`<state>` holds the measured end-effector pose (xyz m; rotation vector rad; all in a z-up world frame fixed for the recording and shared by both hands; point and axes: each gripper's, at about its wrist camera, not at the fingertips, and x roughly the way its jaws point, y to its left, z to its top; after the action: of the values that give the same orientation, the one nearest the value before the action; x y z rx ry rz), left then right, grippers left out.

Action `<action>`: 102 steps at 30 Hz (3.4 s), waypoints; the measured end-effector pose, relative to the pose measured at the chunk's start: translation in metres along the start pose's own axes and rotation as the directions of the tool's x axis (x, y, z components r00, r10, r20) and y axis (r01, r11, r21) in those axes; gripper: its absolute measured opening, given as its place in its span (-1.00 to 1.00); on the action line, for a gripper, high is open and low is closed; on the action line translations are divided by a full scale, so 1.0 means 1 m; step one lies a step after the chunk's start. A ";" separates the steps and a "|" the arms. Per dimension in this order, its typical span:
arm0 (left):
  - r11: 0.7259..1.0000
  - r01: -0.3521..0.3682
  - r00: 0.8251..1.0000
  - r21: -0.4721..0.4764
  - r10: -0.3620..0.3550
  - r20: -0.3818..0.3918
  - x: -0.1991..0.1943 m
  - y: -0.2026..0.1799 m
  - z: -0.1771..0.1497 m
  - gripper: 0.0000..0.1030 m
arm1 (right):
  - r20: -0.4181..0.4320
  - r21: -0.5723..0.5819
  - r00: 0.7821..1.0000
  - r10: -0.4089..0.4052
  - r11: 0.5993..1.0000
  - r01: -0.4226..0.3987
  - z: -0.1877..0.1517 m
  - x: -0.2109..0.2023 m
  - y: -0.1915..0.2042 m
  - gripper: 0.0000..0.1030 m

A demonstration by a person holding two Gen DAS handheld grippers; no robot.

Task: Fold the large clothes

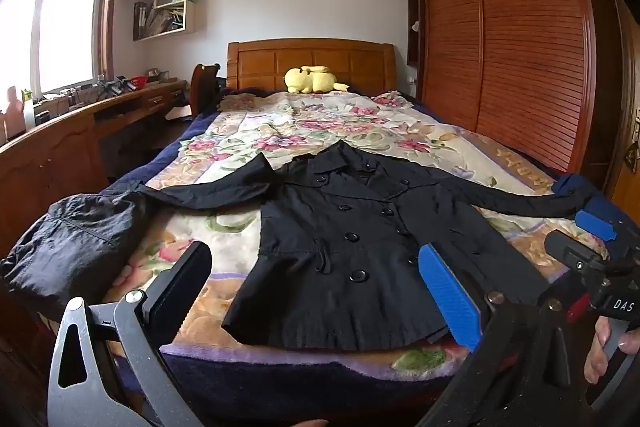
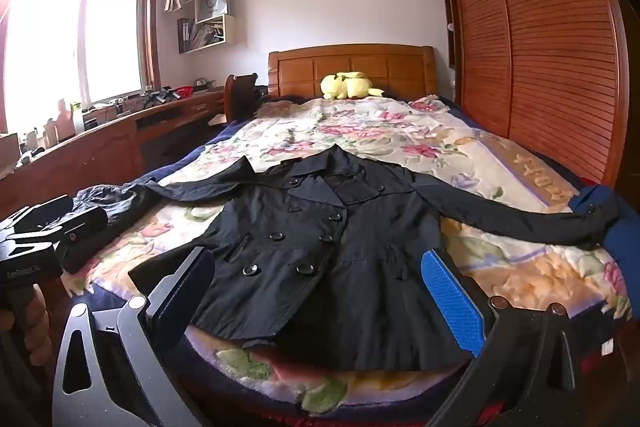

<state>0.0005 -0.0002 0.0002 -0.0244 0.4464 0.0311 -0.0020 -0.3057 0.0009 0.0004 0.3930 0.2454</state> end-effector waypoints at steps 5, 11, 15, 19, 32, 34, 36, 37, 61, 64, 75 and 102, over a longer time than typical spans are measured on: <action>1.000 -0.015 0.999 0.002 0.015 0.037 -0.005 -0.004 -0.002 1.00 | 0.004 0.000 1.000 -0.002 1.000 0.002 0.001 0.000 0.001 0.99; 1.000 0.002 1.000 -0.003 -0.002 0.027 -0.007 -0.004 -0.007 1.00 | 0.006 0.001 1.000 -0.001 1.000 0.001 -0.001 0.000 -0.001 0.99; 1.000 0.004 1.000 -0.007 -0.004 0.027 -0.012 -0.005 -0.009 1.00 | 0.008 0.004 1.000 -0.004 1.000 0.004 -0.001 -0.001 -0.006 0.99; 1.000 0.008 1.000 -0.009 -0.008 0.024 -0.007 -0.002 -0.004 1.00 | 0.007 -0.004 1.000 -0.011 1.000 0.011 0.000 0.000 0.001 0.99; 1.000 0.008 1.000 -0.012 -0.007 0.026 -0.007 0.001 -0.004 1.00 | 0.012 0.005 1.000 -0.013 1.000 0.013 -0.001 -0.002 0.000 0.99; 1.000 0.008 1.000 -0.014 -0.008 0.025 -0.007 0.001 -0.004 1.00 | 0.011 0.006 1.000 -0.013 1.000 0.013 -0.001 -0.002 0.000 0.99; 1.000 0.009 1.000 -0.014 -0.008 0.024 -0.007 0.001 -0.004 1.00 | 0.009 0.008 1.000 -0.011 1.000 0.011 0.000 -0.001 -0.001 0.99; 1.000 0.008 1.000 -0.014 -0.008 0.025 -0.007 0.001 -0.004 1.00 | 0.009 0.008 1.000 -0.011 1.000 0.011 0.000 -0.001 -0.001 0.99; 1.000 0.009 1.000 -0.016 -0.009 0.026 -0.007 0.002 -0.004 1.00 | 0.009 0.012 1.000 -0.009 1.000 0.008 0.000 -0.001 -0.001 0.99; 1.000 0.009 1.000 -0.017 -0.009 0.026 -0.007 0.002 -0.004 1.00 | 0.009 0.013 1.000 -0.007 1.000 0.007 0.000 -0.001 -0.002 0.99; 1.000 0.007 1.000 -0.018 -0.006 0.029 -0.009 0.004 -0.003 1.00 | 0.013 0.012 1.000 -0.006 1.000 0.006 0.000 -0.001 -0.001 0.99; 0.999 -0.041 0.999 -0.015 0.041 -0.031 0.021 0.018 -0.012 1.00 | -0.012 -0.011 0.999 0.038 0.999 -0.039 0.000 0.019 0.000 0.99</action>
<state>0.0140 0.0179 -0.0200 -0.0307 0.4776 0.0747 0.0150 -0.3014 -0.0061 -0.0050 0.4039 0.2858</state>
